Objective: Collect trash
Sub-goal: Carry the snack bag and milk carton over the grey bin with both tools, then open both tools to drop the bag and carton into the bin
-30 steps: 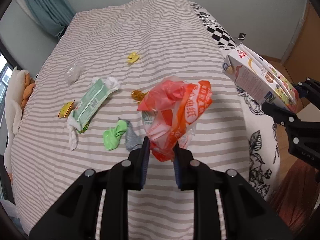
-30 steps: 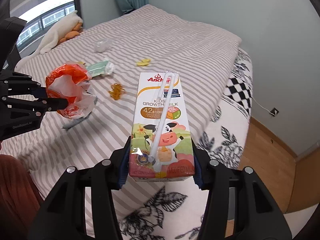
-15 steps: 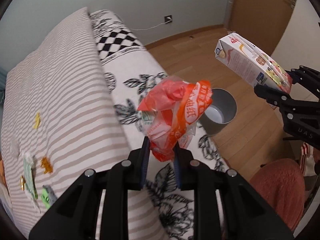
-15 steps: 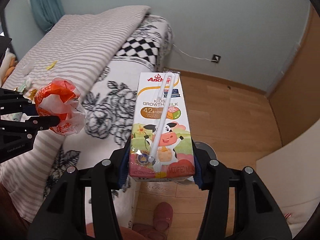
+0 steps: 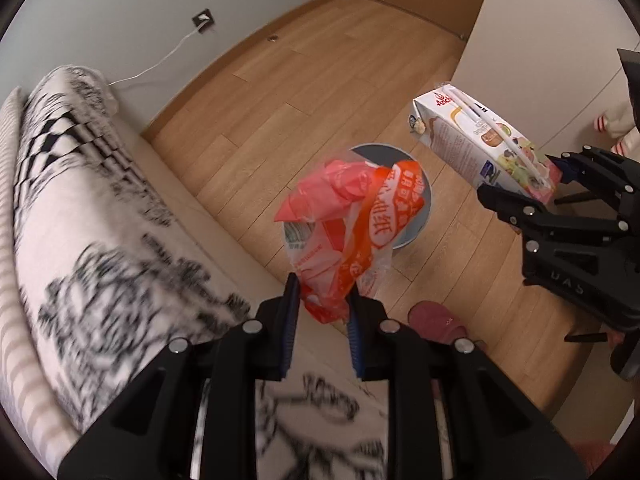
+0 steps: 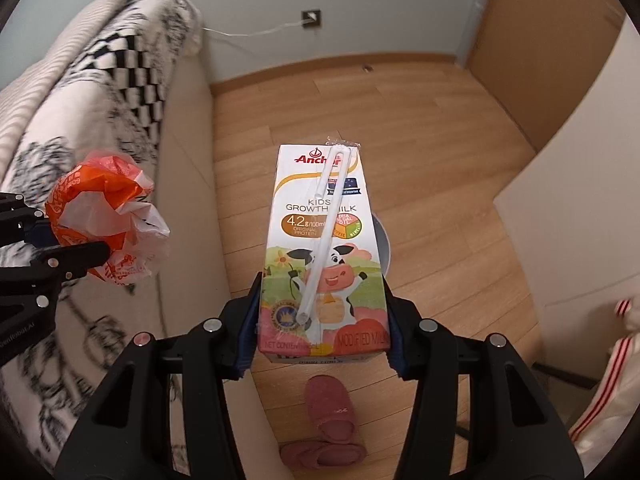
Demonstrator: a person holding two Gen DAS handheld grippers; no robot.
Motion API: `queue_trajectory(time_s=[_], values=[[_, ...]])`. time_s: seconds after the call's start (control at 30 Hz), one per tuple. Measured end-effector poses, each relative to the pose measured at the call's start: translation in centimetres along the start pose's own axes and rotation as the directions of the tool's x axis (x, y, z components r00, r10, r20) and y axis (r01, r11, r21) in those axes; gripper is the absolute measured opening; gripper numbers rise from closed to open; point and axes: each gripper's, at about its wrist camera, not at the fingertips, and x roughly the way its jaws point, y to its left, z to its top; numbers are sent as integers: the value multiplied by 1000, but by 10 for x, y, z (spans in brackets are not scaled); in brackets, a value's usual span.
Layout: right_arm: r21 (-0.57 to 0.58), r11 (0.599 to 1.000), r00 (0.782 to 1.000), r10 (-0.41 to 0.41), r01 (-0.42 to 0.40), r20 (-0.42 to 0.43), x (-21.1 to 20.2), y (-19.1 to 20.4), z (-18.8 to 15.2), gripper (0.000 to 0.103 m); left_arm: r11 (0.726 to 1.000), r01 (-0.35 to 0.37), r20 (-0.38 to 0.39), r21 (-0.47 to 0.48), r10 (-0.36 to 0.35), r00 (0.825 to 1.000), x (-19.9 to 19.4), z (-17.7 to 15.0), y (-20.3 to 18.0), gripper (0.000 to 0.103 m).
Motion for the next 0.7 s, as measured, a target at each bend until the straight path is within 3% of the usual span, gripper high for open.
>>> queue_trajectory(time_s=[0.27, 0.3, 0.33, 0.37, 0.7], values=[[90, 996, 997, 15, -8, -81, 89, -20, 7, 51, 998, 34, -70, 48, -30, 997, 85, 44, -5, 23], [100, 995, 996, 12, -3, -89, 99, -23, 8, 57, 998, 34, -77, 47, -30, 997, 92, 48, -6, 23], [109, 994, 996, 2, 9, -94, 108, -27, 8, 70, 998, 33, -84, 50, -29, 996, 101, 52, -5, 23], [118, 993, 996, -10, 20, -87, 115, -30, 9, 74, 998, 35, -89, 49, -30, 996, 109, 55, -6, 23], [134, 987, 995, -74, 83, -66, 118, -38, 3, 75, 993, 5, -95, 121, 7, 995, 136, 65, -29, 27]])
